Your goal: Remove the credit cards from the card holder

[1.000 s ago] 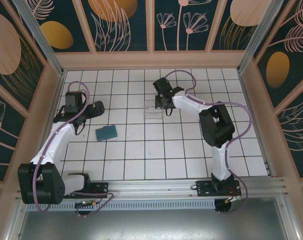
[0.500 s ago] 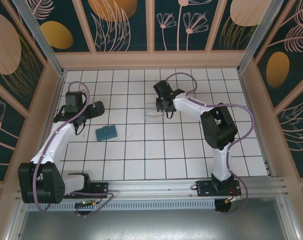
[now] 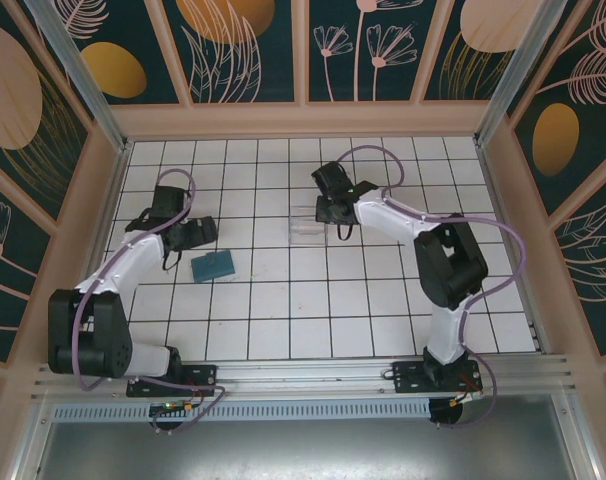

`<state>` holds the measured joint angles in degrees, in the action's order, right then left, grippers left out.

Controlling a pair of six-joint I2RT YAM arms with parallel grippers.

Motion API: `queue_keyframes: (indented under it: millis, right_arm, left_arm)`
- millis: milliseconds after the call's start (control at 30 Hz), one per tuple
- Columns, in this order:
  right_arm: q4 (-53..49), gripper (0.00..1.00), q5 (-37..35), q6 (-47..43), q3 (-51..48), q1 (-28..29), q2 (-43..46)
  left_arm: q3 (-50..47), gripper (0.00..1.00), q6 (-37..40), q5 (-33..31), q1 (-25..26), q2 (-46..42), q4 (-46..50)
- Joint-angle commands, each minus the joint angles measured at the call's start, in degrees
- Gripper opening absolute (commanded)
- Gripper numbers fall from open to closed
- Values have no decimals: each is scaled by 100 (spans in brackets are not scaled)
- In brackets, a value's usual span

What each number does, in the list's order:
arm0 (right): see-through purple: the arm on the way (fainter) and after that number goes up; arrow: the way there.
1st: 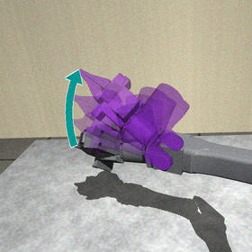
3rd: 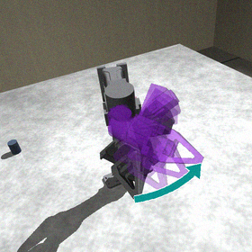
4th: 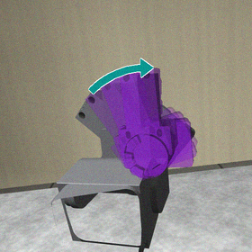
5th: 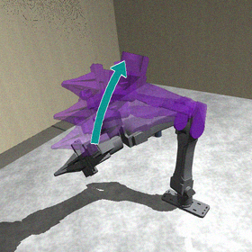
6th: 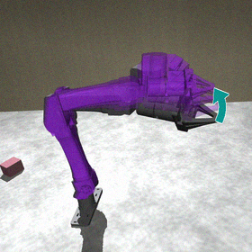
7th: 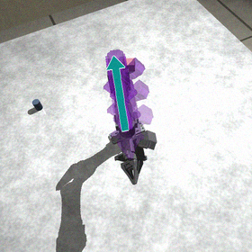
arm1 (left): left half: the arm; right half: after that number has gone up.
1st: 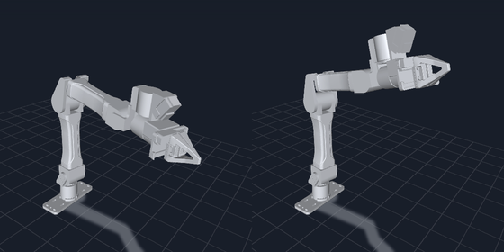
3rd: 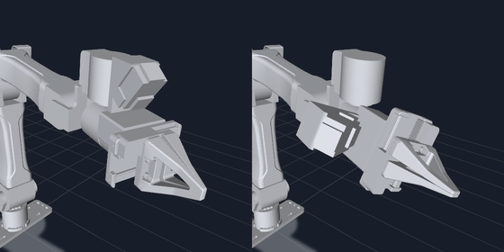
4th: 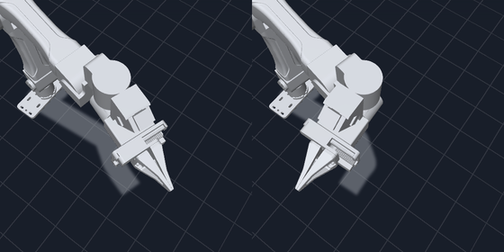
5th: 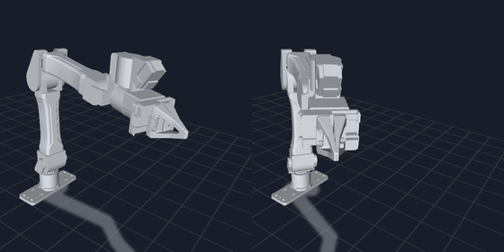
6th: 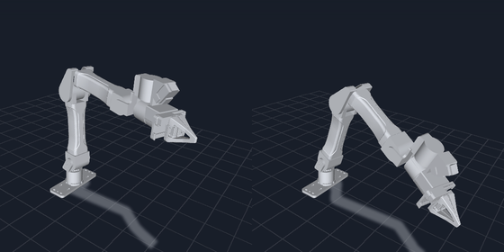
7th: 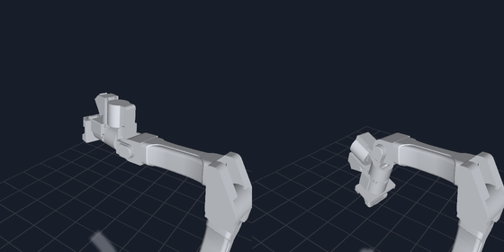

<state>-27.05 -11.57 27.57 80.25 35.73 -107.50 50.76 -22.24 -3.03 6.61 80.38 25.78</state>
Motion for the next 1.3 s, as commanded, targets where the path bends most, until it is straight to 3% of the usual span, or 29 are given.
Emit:
queue_keyframes:
  millis: [0,433,767,1067,1267]
  right_arm:
    - [250,49,-166,56,-159,-38,493]
    - [476,54,-12,-94,-737,-319,956]
    - [526,56,48,-118,-933,-382,1023]
    - [455,56,6,-146,-996,-382,1174]
    - [433,56,47,-138,-1183,-373,1365]
  left_arm:
    - [97,99,-548,-511,256,240,271]
    - [-299,98,-1359,-321,754,839,-17]
    - [-356,99,-1487,-380,1228,1340,-69]
    - [-553,98,-1283,209,1689,970,5]
    - [-827,96,-1714,614,2187,554,25]
